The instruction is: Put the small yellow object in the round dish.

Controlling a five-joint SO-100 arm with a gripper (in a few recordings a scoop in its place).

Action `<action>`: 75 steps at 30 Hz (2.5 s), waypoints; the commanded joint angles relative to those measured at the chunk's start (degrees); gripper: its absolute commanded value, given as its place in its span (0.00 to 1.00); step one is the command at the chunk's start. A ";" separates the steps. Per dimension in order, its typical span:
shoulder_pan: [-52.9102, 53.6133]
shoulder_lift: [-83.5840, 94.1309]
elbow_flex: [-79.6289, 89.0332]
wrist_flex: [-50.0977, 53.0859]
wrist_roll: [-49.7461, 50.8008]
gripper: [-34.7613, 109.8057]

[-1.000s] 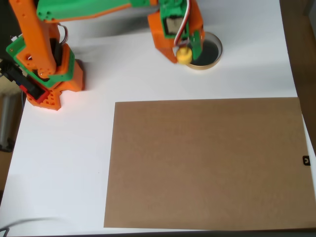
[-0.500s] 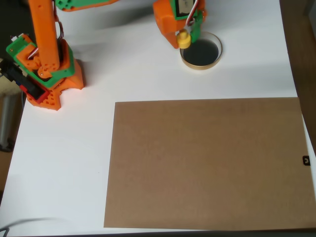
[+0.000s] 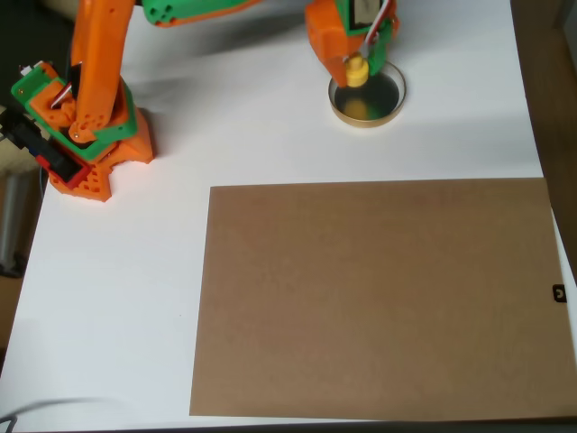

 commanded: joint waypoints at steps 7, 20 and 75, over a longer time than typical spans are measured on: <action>2.81 0.18 -5.80 -0.62 -0.70 0.24; 0.26 -2.20 -7.82 -0.44 1.23 0.26; 48.52 54.93 50.27 -10.55 -20.57 0.42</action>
